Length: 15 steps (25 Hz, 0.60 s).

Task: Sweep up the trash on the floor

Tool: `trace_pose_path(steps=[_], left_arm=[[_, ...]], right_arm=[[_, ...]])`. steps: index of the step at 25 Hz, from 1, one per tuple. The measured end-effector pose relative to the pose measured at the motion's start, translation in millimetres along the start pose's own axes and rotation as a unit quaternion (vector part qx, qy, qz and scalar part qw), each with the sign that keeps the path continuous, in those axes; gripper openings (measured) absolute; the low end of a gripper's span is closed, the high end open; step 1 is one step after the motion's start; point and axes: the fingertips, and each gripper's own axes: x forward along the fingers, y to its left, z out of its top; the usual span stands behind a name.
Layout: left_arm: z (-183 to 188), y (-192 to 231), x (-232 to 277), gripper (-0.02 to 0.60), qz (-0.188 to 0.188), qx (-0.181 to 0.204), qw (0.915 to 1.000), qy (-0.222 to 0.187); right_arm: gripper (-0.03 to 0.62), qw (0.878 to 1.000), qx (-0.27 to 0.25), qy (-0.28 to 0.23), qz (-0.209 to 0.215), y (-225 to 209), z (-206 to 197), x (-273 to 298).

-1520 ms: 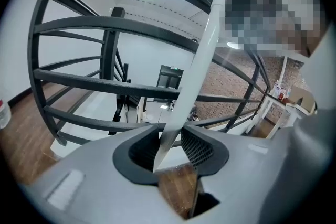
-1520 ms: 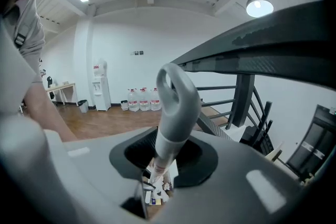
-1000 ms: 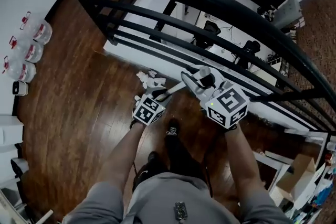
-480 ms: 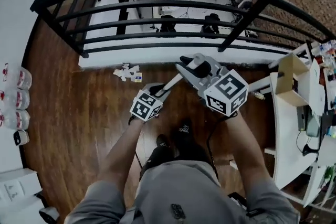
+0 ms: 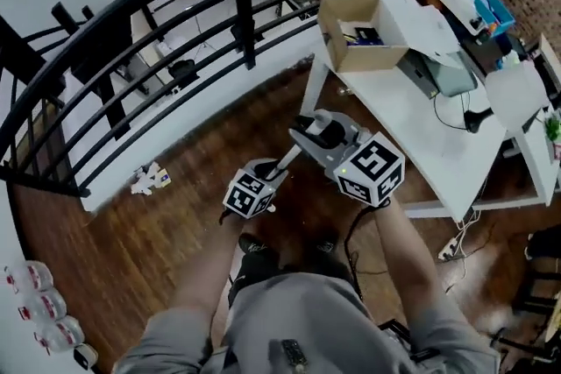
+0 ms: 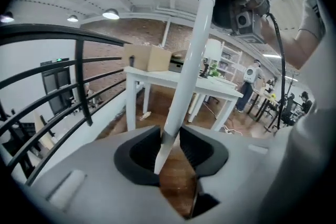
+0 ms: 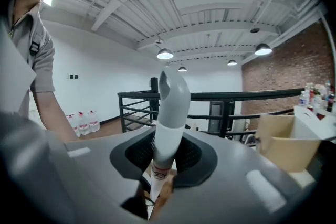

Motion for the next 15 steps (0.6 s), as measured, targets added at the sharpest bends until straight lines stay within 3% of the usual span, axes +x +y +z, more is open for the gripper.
trace_pose_path(steps=[4, 8, 15], left_arm=[[31.3, -86.2, 91.9, 0.118, -0.057, 0.038, 0.9974, 0.02], [49.5, -152.0, 170.2, 0.118, -0.094, 0.064, 0.9931, 0.029], [19.1, -243.2, 270.8, 0.118, -0.131, 0.082, 0.9854, 0.071]], right_arm=[[0.074, 0.997, 0.02, -0.002, -0.073, -58.4, -37.8, -112.8], [0.074, 0.992, 0.032, 0.007, -0.119, -104.7, -76.2, -198.7], [0.077, 0.984, 0.057, 0.064, -0.158, -140.1, -170.7, -296.9]])
